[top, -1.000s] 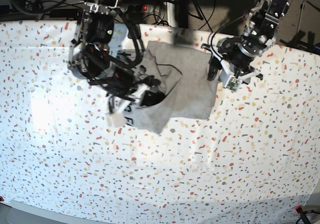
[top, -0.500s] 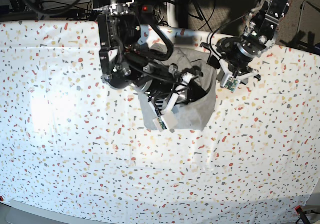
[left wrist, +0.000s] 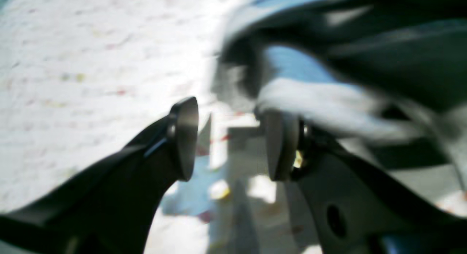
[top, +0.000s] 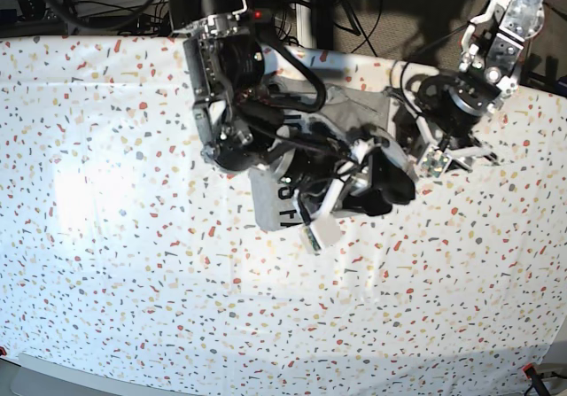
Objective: Fold the T-shirt properly
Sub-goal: 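Hold the bundle with both grippers and flatten it into a square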
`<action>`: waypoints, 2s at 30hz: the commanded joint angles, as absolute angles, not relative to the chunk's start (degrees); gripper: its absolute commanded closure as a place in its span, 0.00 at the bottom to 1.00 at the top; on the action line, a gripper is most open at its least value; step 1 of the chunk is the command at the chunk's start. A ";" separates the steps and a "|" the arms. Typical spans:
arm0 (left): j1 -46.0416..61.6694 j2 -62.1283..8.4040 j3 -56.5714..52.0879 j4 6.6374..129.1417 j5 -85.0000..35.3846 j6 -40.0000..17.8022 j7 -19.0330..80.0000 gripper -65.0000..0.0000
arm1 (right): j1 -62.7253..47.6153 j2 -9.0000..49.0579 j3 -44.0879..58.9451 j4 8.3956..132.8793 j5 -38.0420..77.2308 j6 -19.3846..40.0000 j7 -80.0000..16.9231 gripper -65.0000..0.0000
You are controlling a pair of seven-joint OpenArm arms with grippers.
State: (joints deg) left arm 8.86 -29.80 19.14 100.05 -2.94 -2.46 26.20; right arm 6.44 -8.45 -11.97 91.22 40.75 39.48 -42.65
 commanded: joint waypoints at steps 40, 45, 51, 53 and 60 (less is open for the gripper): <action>15.92 -17.23 18.92 117.71 -27.75 -4.23 29.58 1.00 | 15.38 -4.29 3.01 92.14 25.61 38.50 -59.42 1.00; 19.31 -16.16 18.90 114.91 -26.28 -5.82 29.91 1.00 | 15.40 -4.29 0.64 92.14 23.88 38.48 -56.99 1.00; 19.20 -17.32 17.54 109.60 -9.69 -0.27 31.75 1.00 | 15.38 -4.25 0.34 92.12 19.49 38.06 -54.57 1.00; 19.22 -17.32 16.16 109.03 -5.82 3.36 31.73 1.00 | 15.38 -4.25 0.34 92.05 19.40 37.52 -53.69 1.00; 19.22 -17.30 14.41 109.10 -2.61 8.60 32.86 1.00 | 15.42 -4.27 0.34 85.73 15.03 37.50 -45.95 1.00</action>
State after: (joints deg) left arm 19.53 -17.12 14.46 108.09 -3.07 8.45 33.87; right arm 14.09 -3.99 0.36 84.68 13.98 37.45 -46.98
